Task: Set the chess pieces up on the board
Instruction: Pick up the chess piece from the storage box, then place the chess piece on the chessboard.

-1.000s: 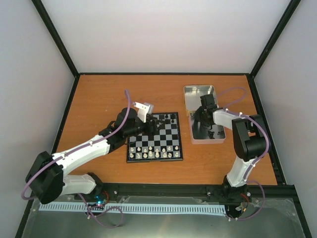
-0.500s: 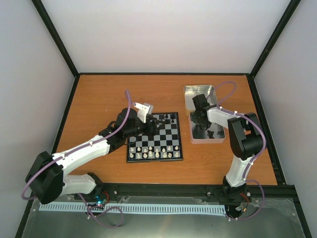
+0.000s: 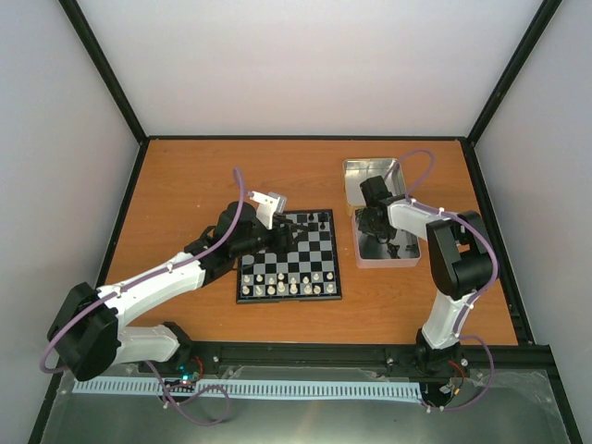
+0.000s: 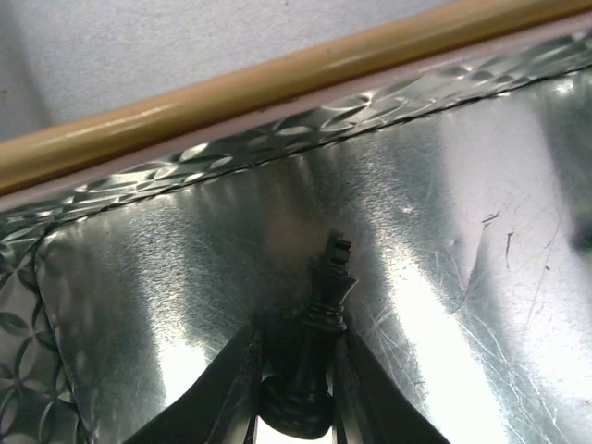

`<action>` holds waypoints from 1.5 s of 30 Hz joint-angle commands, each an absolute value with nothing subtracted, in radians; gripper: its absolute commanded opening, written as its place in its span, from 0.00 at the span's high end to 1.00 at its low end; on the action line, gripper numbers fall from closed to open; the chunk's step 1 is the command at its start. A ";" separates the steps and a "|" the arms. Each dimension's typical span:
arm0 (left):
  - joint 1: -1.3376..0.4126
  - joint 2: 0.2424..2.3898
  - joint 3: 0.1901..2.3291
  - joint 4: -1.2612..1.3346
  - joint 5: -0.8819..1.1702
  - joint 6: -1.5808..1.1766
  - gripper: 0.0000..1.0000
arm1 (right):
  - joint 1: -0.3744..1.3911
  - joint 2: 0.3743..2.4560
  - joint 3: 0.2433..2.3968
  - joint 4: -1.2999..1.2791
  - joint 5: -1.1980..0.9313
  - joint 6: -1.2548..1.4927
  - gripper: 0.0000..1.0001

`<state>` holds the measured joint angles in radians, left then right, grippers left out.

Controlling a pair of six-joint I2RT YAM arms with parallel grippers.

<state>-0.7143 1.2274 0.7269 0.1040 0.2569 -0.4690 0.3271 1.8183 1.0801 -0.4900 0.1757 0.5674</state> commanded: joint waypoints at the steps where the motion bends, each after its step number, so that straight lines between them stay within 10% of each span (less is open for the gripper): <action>1: -0.716 1.204 0.738 0.095 0.243 -0.450 0.42 | 0.327 1.798 1.067 -0.533 0.188 0.569 0.89; 8: -0.702 1.184 0.769 0.046 0.237 -0.494 0.41 | 0.325 1.507 0.952 -0.331 0.075 0.433 0.88; 15: -0.626 1.098 0.826 0.031 0.370 -0.547 0.38 | 0.322 1.224 0.847 -0.101 -0.535 0.356 0.88; 31: -0.603 1.060 0.899 0.179 0.731 -0.786 0.19 | 0.479 1.124 0.883 0.080 -1.109 0.347 0.84; 45: -0.601 1.143 0.979 0.090 0.878 -0.819 0.70 | 0.525 1.201 0.978 -0.151 -1.131 0.133 0.87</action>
